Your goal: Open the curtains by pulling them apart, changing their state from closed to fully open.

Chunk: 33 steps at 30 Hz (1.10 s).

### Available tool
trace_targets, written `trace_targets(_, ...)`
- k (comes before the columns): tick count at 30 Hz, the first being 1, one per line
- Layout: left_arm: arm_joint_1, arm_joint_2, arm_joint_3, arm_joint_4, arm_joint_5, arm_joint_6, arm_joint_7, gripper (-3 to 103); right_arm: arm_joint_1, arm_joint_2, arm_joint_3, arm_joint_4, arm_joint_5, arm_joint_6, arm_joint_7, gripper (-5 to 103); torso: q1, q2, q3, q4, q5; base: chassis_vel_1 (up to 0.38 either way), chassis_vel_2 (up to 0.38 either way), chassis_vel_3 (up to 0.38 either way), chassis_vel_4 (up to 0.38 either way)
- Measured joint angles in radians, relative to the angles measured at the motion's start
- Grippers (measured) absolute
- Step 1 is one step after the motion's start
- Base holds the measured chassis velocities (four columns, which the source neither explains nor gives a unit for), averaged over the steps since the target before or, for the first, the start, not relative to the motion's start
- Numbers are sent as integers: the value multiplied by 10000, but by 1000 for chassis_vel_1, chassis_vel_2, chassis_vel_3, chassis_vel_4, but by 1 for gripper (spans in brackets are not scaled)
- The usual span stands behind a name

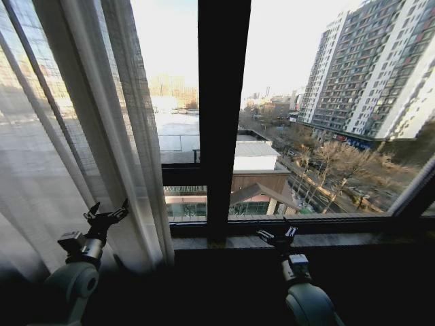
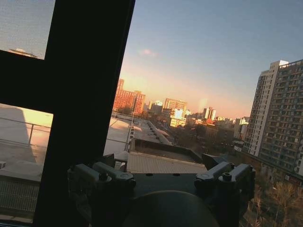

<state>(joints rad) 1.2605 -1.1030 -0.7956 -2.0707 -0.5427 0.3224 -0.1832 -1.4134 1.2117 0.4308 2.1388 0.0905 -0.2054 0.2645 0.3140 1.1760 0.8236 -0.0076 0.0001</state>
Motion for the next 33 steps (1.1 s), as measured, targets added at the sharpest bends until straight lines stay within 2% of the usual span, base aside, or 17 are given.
trace_targets(3,-275,202,79,467,-36,-16,108,100,71,1,-74,-95,-1,1,-6,100,1,-1,0,1,-2,0,0,0,0)
trace_targets(12,-1175,988,661,1520,-213,-63,1307,100,313,-96,-116,-354,6,7,-15,100,0,0,0,1,1,0,0,0,0)
trace_targets(14,-1267,1045,790,1601,-213,-63,1461,100,326,-96,-102,-395,8,11,-16,100,0,0,0,-1,1,0,0,0,0)
trace_targets(17,-1485,1187,1162,1807,-219,-54,2020,100,378,-52,-93,-560,9,49,-17,100,0,0,1,0,2,0,0,0,0)
trace_targets(20,-1682,1253,1438,2057,-221,-39,2252,100,415,-12,-93,-659,9,78,-17,100,0,0,1,0,2,0,0,0,0)
trace_targets(29,-2752,1096,2314,3150,-208,-41,2253,102,540,-62,39,-947,19,165,-14,100,0,-1,1,-1,1,0,0,0,0)
trace_targets(32,-3026,994,2536,3248,-241,-10,2002,90,593,-62,85,-1037,43,173,-9,100,0,0,1,-1,2,0,0,0,0)
trace_targets(33,-3026,994,2536,3248,-241,-10,2002,90,593,-62,85,-1037,43,173,-9,100,0,0,1,-1,2,0,0,0,0)
